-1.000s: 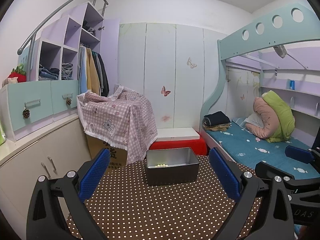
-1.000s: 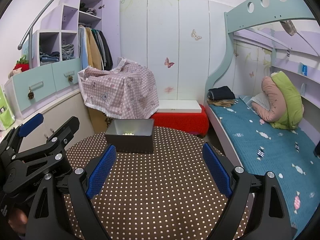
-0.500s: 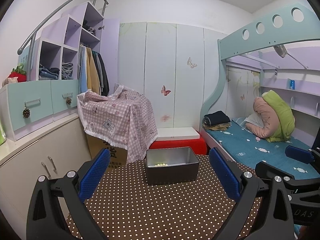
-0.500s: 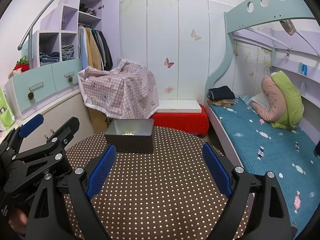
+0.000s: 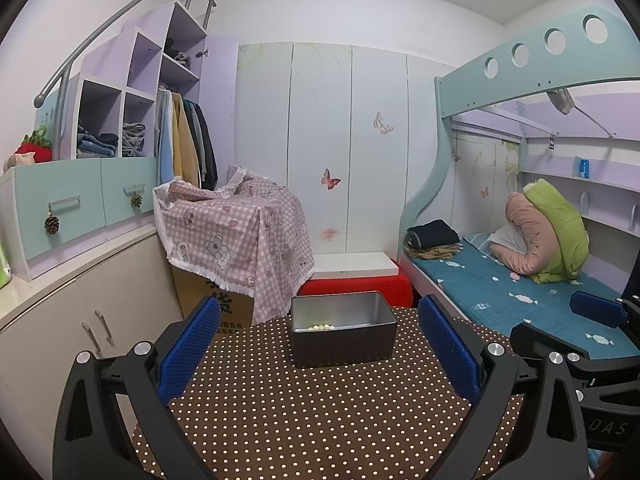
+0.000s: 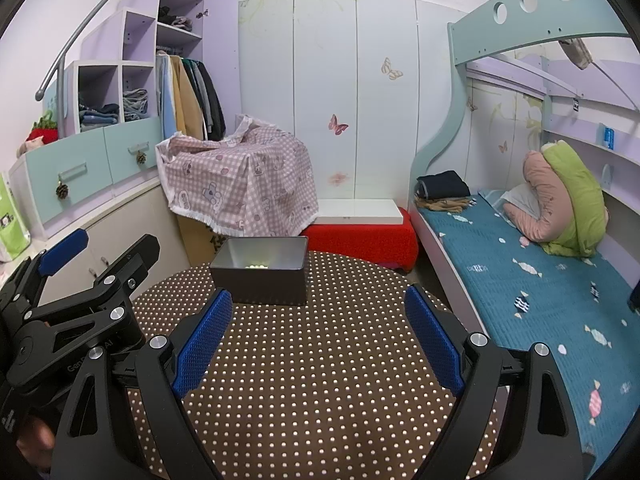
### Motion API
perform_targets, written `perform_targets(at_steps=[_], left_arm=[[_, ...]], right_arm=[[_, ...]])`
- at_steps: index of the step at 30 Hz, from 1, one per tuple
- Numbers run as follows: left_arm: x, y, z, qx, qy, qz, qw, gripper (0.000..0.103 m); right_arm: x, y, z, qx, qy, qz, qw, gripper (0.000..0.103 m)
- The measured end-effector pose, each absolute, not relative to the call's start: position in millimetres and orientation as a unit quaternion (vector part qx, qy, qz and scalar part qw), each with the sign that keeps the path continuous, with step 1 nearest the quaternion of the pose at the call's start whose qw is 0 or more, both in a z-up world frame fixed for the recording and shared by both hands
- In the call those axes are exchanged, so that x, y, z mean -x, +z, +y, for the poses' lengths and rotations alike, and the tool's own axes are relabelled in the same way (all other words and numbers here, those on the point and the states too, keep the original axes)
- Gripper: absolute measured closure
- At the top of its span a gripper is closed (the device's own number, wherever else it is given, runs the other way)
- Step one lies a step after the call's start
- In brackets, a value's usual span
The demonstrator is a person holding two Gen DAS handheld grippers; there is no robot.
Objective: Organize jewelry
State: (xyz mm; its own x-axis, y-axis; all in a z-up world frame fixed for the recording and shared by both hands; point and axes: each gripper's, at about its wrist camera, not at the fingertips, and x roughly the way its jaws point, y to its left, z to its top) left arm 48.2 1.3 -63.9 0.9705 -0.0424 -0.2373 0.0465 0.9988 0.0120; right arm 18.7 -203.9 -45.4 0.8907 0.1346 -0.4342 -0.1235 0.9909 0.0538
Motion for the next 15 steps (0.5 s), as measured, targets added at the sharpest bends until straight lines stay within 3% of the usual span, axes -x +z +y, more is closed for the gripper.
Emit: perform_targets(at_steps=[15], left_arm=[[-48.4,-67.0,2.9,-0.009,-0.017,0.124,0.992,0.007]], right_arm=[[-17.1,-52.2,-203.2,-0.011,0.066,0.228,0.971,0.018]])
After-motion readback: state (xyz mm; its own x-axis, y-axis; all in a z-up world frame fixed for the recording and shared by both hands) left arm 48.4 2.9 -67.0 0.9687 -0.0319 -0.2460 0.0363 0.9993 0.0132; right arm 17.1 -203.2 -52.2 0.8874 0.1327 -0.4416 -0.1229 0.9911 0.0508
